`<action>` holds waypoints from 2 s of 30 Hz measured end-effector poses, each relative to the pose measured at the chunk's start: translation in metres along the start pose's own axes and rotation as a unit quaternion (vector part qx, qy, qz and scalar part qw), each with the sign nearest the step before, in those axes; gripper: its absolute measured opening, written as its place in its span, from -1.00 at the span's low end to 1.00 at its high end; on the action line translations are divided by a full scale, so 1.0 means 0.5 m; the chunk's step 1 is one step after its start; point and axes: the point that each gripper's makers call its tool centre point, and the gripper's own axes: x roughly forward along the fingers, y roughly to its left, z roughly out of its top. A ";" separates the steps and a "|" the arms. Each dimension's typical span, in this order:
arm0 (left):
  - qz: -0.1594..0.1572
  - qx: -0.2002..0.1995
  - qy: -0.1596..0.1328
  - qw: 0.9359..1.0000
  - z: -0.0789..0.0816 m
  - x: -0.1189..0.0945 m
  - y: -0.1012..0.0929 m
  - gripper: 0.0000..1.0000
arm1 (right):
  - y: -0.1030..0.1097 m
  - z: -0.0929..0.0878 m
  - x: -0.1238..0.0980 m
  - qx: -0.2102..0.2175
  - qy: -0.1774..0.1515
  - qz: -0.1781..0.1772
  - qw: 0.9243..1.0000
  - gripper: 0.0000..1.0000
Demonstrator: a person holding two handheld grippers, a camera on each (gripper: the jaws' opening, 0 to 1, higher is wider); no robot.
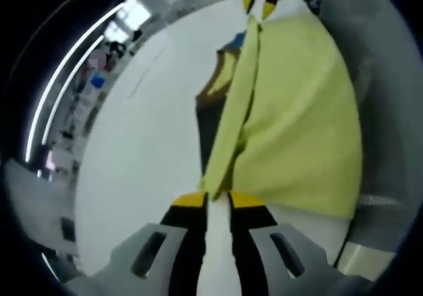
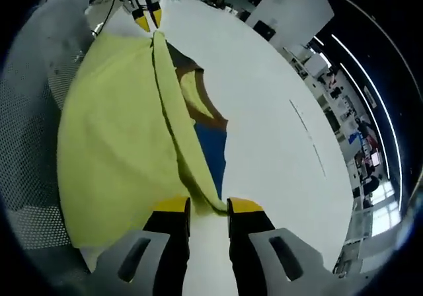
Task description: Fold the garment on the visible template until the final outline fits inside the template.
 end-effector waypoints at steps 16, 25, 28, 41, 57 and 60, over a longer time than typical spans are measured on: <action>-0.015 0.004 0.009 1.000 -0.011 0.019 0.001 -1.00 | 0.000 -0.018 0.004 0.010 0.004 -0.001 1.000 -0.77; -0.018 -0.020 0.006 1.000 -0.002 0.009 0.014 -1.00 | -0.011 -0.019 -0.001 0.018 0.006 -0.007 1.000 -0.95; -0.030 -0.067 -0.009 0.997 0.005 0.005 0.015 -1.00 | -0.020 -0.015 -0.007 0.027 0.000 -0.012 1.000 -0.95; -0.008 -0.180 -0.044 0.983 0.008 0.014 0.080 -1.00 | -0.061 -0.018 0.009 0.094 -0.012 -0.028 0.995 -0.95; -0.027 -0.235 -0.029 0.971 0.001 0.066 0.095 -1.00 | -0.079 -0.037 0.054 0.185 -0.015 -0.013 0.983 -0.95; -0.032 -0.252 -0.026 0.967 -0.001 0.076 0.096 -1.00 | -0.078 -0.042 0.060 0.202 -0.014 -0.009 0.979 -0.96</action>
